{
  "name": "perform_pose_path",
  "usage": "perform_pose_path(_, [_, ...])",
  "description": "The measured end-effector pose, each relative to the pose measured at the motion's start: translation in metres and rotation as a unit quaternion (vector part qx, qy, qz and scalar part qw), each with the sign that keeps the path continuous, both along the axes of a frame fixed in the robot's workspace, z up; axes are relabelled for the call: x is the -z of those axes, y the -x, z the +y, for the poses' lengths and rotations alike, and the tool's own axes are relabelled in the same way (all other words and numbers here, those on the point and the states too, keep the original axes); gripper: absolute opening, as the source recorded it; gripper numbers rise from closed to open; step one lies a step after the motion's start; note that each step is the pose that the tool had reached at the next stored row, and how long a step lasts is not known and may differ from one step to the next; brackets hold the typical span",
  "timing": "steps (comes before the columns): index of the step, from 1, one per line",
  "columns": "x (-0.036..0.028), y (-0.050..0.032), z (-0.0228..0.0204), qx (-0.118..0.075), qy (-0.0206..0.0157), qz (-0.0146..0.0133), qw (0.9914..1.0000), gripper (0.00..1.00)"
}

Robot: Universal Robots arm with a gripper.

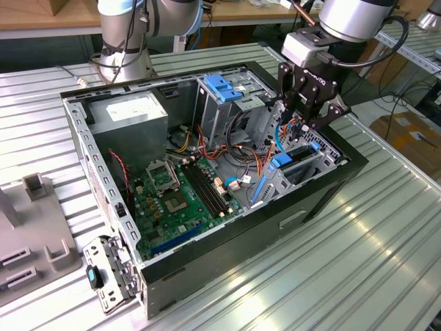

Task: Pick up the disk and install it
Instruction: 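Insert the first disk wire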

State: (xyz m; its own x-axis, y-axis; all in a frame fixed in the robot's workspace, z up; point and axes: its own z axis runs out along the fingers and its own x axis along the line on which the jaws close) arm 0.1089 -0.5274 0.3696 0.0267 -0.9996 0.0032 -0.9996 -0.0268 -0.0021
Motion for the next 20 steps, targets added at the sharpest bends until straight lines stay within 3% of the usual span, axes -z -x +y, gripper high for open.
perform_pose_path(5, [0.0000,-0.0011,0.0014,0.000,0.0000,0.0000,1.00000,0.43])
perform_pose_path(13, [0.0001,-0.0148,0.0020,0.000,0.0001,0.0000,1.00000,0.43])
perform_pose_path(16, [0.0009,-0.0193,0.0019,0.000,0.0036,0.0000,0.99999,0.43])
perform_pose_path(20, [0.0015,-0.0206,0.0015,0.000,0.0049,0.0000,0.99999,0.43])
